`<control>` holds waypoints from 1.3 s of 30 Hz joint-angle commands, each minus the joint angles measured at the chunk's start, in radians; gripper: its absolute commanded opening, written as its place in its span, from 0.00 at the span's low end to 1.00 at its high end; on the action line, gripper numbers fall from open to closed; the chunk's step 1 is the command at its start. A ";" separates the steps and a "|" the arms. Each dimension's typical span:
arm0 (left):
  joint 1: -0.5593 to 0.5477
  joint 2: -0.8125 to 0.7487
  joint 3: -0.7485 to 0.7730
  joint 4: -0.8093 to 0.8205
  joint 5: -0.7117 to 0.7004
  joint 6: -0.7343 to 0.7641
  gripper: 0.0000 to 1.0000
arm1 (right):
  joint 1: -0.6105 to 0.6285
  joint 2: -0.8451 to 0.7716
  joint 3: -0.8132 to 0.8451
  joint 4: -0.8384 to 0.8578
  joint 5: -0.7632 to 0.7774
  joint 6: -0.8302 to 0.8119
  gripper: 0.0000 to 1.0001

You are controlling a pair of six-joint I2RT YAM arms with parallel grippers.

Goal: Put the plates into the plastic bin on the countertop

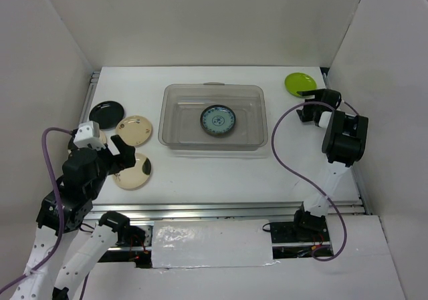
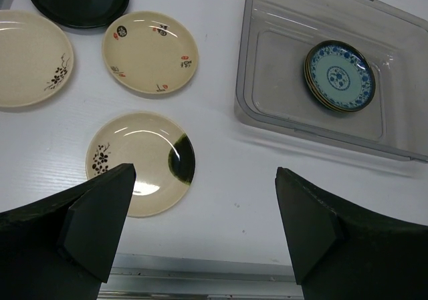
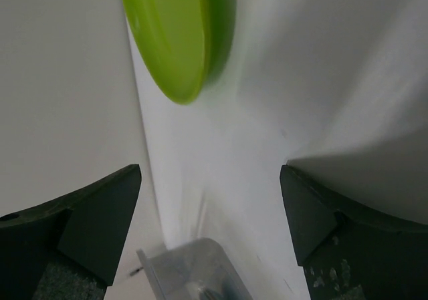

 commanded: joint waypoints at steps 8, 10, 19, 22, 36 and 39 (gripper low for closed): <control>-0.002 0.063 -0.001 0.059 0.032 0.028 0.99 | 0.023 0.198 0.336 -0.241 0.192 0.070 0.63; -0.002 0.068 0.001 0.057 0.029 0.028 0.99 | 0.027 0.228 0.394 -0.267 0.202 0.073 0.55; -0.002 0.069 0.001 0.054 0.021 0.023 0.99 | 0.020 0.258 0.462 -0.324 0.179 0.077 0.34; -0.002 0.069 0.001 0.053 0.018 0.022 0.99 | 0.015 0.241 0.433 -0.282 0.147 0.092 0.03; -0.004 0.054 0.004 0.045 -0.008 0.013 0.99 | 0.111 -0.169 0.370 -0.335 0.003 -0.091 0.00; -0.002 0.049 0.004 0.042 -0.022 0.005 0.99 | 0.187 -0.137 0.439 -0.480 -0.112 -0.201 0.00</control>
